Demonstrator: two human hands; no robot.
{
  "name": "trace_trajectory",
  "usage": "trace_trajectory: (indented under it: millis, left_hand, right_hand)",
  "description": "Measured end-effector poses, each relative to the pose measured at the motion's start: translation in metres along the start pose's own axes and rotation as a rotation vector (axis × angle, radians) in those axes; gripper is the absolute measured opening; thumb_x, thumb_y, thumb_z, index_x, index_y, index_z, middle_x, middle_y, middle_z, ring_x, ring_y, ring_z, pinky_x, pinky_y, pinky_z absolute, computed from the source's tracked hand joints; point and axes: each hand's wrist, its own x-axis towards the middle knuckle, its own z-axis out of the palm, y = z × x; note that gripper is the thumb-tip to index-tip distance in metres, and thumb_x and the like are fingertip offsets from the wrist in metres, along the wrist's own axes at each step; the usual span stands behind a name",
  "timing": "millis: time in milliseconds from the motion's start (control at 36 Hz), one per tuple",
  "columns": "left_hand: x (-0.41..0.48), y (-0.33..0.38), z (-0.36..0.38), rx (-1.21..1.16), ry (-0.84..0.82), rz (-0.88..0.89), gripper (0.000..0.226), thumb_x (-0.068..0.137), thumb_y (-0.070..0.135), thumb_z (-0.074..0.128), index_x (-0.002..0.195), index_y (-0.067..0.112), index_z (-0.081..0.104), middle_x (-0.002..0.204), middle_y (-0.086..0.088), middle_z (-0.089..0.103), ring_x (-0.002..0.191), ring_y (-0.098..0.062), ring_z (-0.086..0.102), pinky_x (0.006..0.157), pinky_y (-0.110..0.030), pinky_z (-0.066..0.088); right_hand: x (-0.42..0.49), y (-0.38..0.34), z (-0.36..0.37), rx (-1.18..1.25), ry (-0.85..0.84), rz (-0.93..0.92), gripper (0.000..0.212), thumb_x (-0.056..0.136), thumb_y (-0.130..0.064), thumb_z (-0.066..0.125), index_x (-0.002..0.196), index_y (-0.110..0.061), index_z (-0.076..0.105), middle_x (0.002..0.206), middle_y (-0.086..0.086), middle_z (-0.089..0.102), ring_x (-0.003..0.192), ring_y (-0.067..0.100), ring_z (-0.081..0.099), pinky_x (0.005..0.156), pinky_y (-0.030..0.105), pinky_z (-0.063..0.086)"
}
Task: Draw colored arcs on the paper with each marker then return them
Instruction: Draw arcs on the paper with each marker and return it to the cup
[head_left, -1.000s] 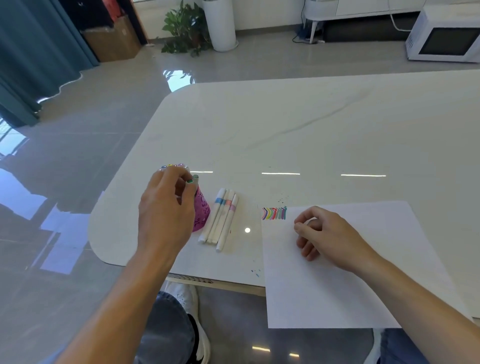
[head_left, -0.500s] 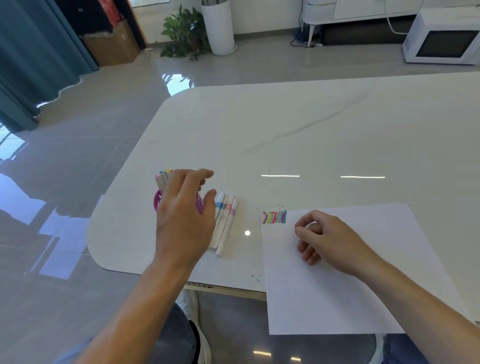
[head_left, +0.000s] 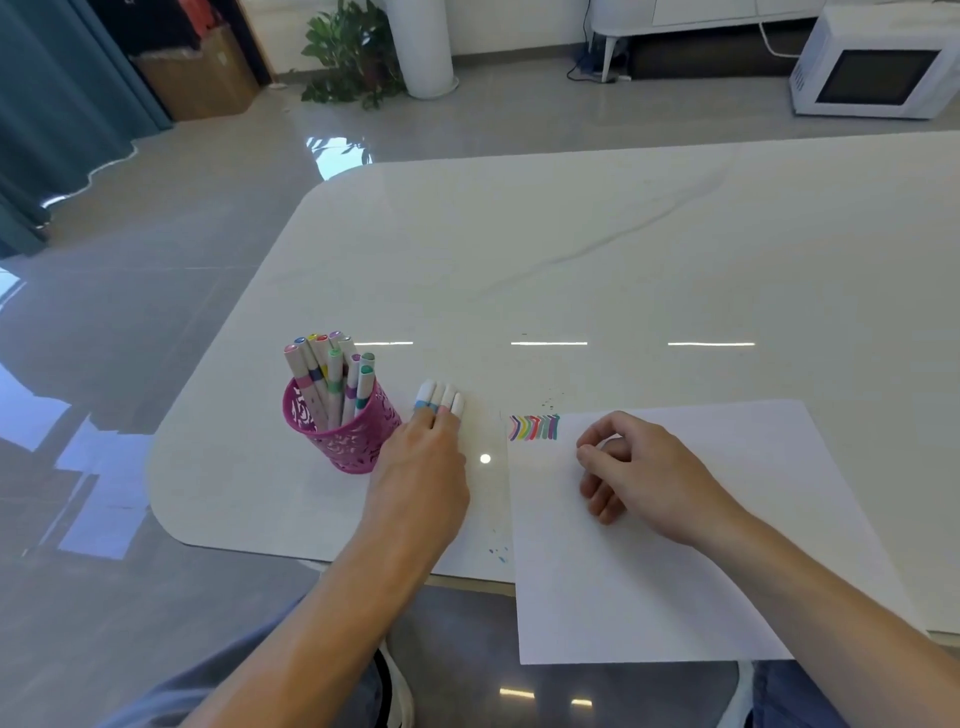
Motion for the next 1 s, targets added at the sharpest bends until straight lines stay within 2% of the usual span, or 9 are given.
trace_trajectory:
  millis: [167,333,500,611,667,778,917,972,1000]
  left_hand:
    - [0.000,0.004,0.005,-0.032,-0.017,0.002,0.039,0.095,0.023,0.060,0.133,0.020,0.051,0.125,-0.001,0.058,0.099,-0.027,0.063,0.079,-0.032,0.048]
    - [0.001,0.006,0.001,-0.141,0.038,-0.028,0.039,0.092,0.021,0.059,0.131,0.022,0.054,0.115,0.002,0.065,0.098,-0.023,0.062,0.079,-0.030,0.043]
    - [-0.003,0.020,-0.002,-0.472,0.047,-0.064,0.037,0.087,0.030,0.069,0.122,0.034,0.060,0.091,0.020,0.064,0.075,0.001,0.061,0.067,-0.018,0.049]
    - [-0.007,0.032,0.005,-0.837,-0.069,-0.071,0.031,0.084,0.025,0.075,0.110,0.036,0.063,0.087,0.019,0.069,0.075,-0.002,0.065,0.060,-0.013,0.051]
    - [-0.009,0.037,0.007,-0.951,-0.135,-0.057,0.030,0.083,0.024,0.076,0.108,0.035,0.064,0.089,0.019,0.070,0.078,-0.005,0.068,0.064,-0.016,0.054]
    - [-0.009,0.043,0.010,-1.013,-0.192,-0.020,0.025,0.084,0.023,0.076,0.106,0.031,0.067,0.090,0.010,0.073,0.080,-0.011,0.071,0.075,-0.036,0.061]
    - [-0.007,0.044,0.013,-1.023,-0.161,-0.004,0.021,0.087,0.023,0.075,0.106,0.026,0.067,0.087,0.009,0.074,0.079,-0.009,0.071,0.072,-0.030,0.061]
    - [-0.005,0.043,0.014,-1.020,-0.139,-0.009,0.021,0.088,0.021,0.074,0.106,0.027,0.067,0.086,0.009,0.073,0.078,-0.011,0.072,0.073,-0.034,0.062]
    - [-0.004,0.043,0.014,-1.014,-0.128,-0.009,0.021,0.089,0.020,0.073,0.107,0.029,0.066,0.087,0.009,0.072,0.077,-0.012,0.072,0.073,-0.036,0.062]
  right_hand:
    - [0.000,0.000,0.000,0.004,-0.002,0.001,0.005,0.102,-0.017,0.060,0.098,-0.015,0.063,0.072,0.003,0.076,0.056,0.018,0.072,0.052,0.024,0.054]
    - [0.000,-0.002,0.001,0.006,-0.002,-0.006,0.005,0.101,-0.019,0.060,0.098,-0.017,0.063,0.074,0.003,0.077,0.057,0.017,0.072,0.051,0.020,0.053]
    - [-0.001,-0.004,0.006,0.023,0.045,-0.102,0.009,0.101,-0.020,0.062,0.093,-0.020,0.068,0.074,-0.002,0.076,0.059,0.014,0.071,0.056,0.023,0.056]
    - [-0.001,-0.008,0.009,0.061,0.033,-0.129,0.018,0.102,-0.035,0.063,0.095,-0.021,0.073,0.078,-0.003,0.077,0.066,0.019,0.075,0.068,0.033,0.063]
    - [-0.001,-0.008,0.009,0.098,0.017,-0.135,0.025,0.104,-0.041,0.062,0.094,-0.022,0.075,0.079,-0.002,0.078,0.069,0.020,0.076,0.071,0.036,0.064]
    - [-0.003,-0.008,0.008,0.117,0.036,-0.162,0.027,0.104,-0.042,0.062,0.094,-0.020,0.076,0.078,-0.001,0.078,0.070,0.015,0.075,0.068,0.032,0.064]
    - [-0.002,-0.008,0.001,0.079,0.091,-0.165,0.024,0.104,-0.038,0.062,0.093,-0.020,0.074,0.079,-0.005,0.079,0.070,0.013,0.075,0.067,0.028,0.062]
    - [-0.003,-0.010,-0.002,0.002,0.094,-0.173,0.025,0.106,-0.038,0.059,0.091,-0.023,0.073,0.078,-0.007,0.077,0.068,0.010,0.072,0.066,0.024,0.057]
    - [-0.004,-0.010,-0.004,-0.057,0.095,-0.182,0.028,0.106,-0.040,0.057,0.089,-0.023,0.071,0.077,-0.007,0.076,0.068,0.011,0.070,0.067,0.026,0.055]
